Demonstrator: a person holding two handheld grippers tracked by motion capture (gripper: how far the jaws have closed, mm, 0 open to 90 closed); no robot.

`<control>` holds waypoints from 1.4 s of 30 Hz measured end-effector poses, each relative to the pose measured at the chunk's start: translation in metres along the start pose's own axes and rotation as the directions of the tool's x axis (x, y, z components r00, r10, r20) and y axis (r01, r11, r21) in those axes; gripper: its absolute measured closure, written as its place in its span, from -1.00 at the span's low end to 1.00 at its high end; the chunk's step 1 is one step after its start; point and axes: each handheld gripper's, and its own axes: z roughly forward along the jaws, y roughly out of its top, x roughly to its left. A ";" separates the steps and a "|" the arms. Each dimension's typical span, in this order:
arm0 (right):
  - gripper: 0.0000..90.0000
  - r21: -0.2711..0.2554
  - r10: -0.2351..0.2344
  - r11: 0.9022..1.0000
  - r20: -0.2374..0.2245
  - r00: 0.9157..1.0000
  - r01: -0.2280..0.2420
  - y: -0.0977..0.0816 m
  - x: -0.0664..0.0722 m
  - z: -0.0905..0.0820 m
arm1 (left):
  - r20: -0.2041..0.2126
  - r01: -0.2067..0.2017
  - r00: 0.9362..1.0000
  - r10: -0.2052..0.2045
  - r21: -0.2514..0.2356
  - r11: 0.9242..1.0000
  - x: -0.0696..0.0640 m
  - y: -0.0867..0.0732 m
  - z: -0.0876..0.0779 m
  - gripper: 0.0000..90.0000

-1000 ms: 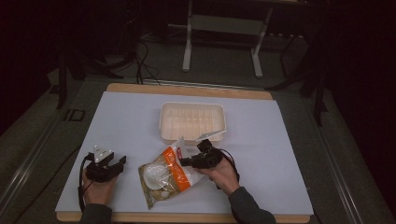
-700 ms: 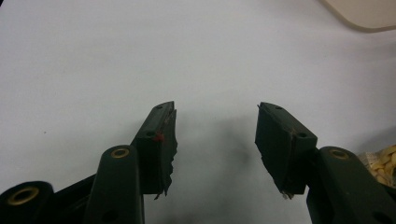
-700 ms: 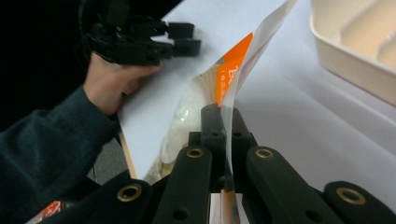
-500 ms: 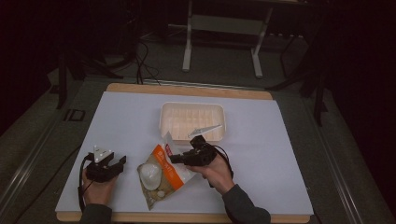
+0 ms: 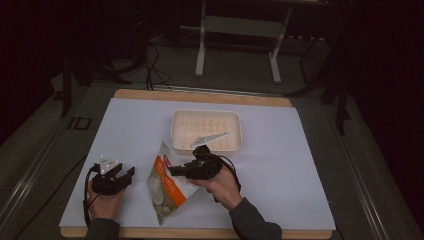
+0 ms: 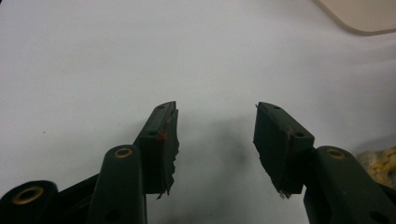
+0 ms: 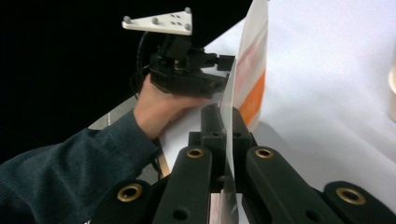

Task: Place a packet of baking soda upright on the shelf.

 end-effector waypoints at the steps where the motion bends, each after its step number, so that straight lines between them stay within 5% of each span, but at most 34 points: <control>1: 1.00 -0.001 -0.007 1.000 -0.003 1.000 0.007 0.001 0.003 0.001 | 0.000 0.000 1.000 0.000 -0.002 1.000 0.000 0.000 0.000 0.10; 15: 1.00 -0.011 -0.053 0.999 0.006 0.999 0.053 0.015 0.020 -0.002 | -0.001 0.014 1.000 -0.014 -0.008 1.000 0.001 0.000 -0.001 0.11; 42: 1.00 -0.063 -0.063 0.996 0.104 0.993 0.069 0.031 0.016 -0.043 | 0.007 0.018 1.000 -0.018 -0.015 1.000 0.002 -0.001 -0.001 0.07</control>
